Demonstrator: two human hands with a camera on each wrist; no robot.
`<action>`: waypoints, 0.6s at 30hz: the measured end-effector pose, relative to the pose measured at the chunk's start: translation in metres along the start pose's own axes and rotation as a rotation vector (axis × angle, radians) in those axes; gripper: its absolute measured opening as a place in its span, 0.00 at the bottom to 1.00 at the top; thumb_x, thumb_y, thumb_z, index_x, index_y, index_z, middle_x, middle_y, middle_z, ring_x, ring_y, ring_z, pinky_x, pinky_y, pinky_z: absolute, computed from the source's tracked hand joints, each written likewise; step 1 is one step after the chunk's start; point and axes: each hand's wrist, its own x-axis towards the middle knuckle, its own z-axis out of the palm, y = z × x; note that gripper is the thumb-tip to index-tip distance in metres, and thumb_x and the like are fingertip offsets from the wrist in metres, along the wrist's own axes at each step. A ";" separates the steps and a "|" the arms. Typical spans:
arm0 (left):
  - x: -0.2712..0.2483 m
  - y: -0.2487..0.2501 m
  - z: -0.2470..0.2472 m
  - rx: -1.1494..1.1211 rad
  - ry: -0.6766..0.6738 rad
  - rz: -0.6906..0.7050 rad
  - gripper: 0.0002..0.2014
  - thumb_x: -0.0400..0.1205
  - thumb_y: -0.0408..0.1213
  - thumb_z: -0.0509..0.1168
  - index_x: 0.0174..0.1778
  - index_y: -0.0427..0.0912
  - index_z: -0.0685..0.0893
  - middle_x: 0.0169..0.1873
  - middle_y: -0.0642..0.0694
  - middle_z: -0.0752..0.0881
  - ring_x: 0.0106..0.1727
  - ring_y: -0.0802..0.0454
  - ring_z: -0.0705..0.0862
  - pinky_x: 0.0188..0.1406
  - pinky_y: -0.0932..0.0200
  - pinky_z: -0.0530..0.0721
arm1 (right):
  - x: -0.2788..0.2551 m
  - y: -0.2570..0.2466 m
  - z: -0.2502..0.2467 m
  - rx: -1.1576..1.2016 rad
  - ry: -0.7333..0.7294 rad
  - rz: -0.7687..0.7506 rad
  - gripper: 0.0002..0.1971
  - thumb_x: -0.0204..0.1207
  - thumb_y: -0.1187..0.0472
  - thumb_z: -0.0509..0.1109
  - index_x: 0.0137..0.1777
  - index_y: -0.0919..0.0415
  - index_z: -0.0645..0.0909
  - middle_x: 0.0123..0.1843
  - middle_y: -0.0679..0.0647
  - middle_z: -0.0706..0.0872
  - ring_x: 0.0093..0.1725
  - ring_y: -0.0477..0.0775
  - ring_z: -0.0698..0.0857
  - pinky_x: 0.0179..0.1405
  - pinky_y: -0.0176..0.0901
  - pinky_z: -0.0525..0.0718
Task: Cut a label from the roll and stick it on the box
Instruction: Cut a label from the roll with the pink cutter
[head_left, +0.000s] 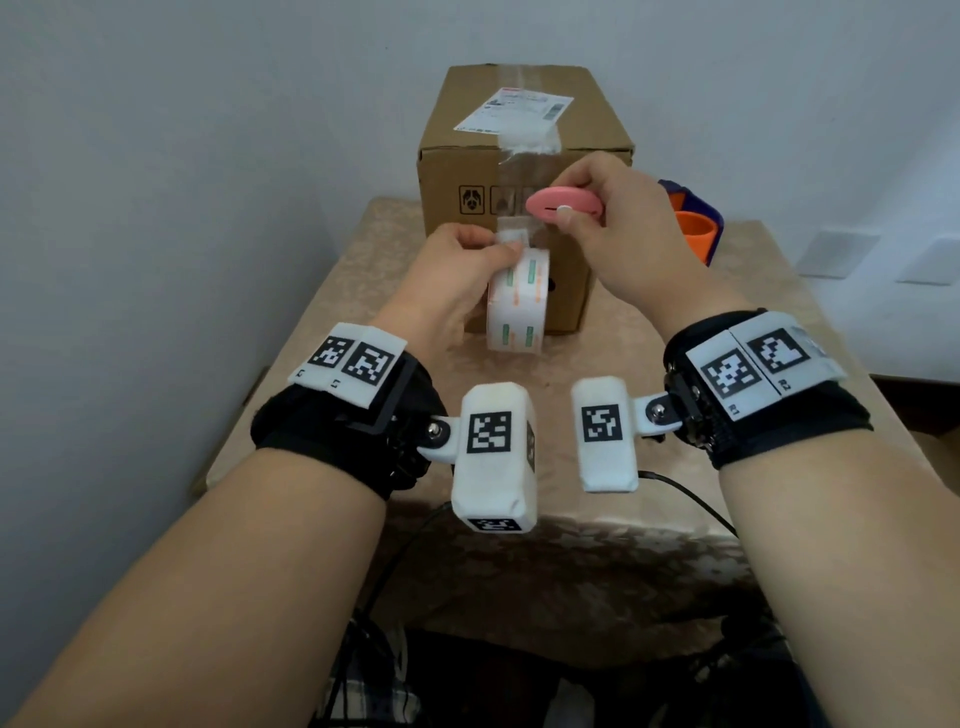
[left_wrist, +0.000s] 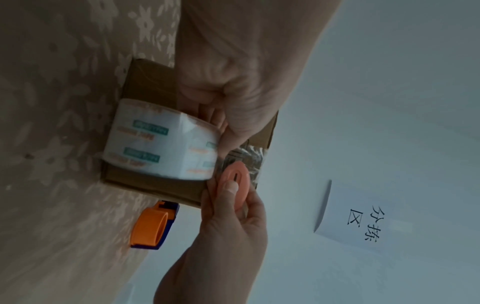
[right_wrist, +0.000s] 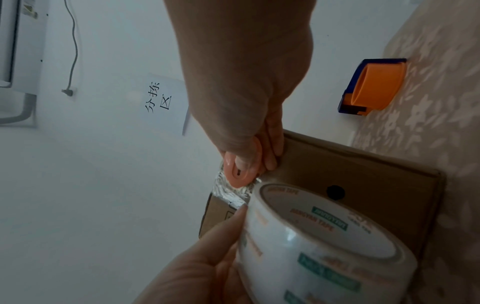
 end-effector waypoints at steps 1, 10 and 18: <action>0.000 0.001 -0.001 -0.006 -0.008 -0.008 0.10 0.78 0.33 0.70 0.52 0.42 0.78 0.46 0.44 0.86 0.43 0.50 0.87 0.49 0.50 0.88 | 0.000 -0.001 0.000 0.004 -0.005 0.002 0.11 0.79 0.63 0.67 0.61 0.58 0.78 0.54 0.48 0.81 0.53 0.47 0.80 0.48 0.30 0.76; -0.002 0.004 -0.004 0.026 -0.024 -0.037 0.03 0.80 0.34 0.67 0.47 0.44 0.83 0.42 0.45 0.89 0.45 0.48 0.88 0.49 0.50 0.88 | 0.000 -0.012 -0.002 -0.073 -0.075 -0.043 0.13 0.80 0.61 0.66 0.64 0.57 0.81 0.61 0.53 0.86 0.54 0.43 0.76 0.53 0.34 0.70; -0.002 -0.006 -0.004 0.044 0.026 -0.010 0.04 0.82 0.38 0.64 0.49 0.43 0.82 0.42 0.43 0.89 0.42 0.46 0.87 0.53 0.47 0.86 | -0.004 -0.018 0.015 -0.103 -0.037 -0.045 0.10 0.78 0.58 0.69 0.58 0.58 0.83 0.55 0.53 0.87 0.50 0.46 0.79 0.48 0.37 0.75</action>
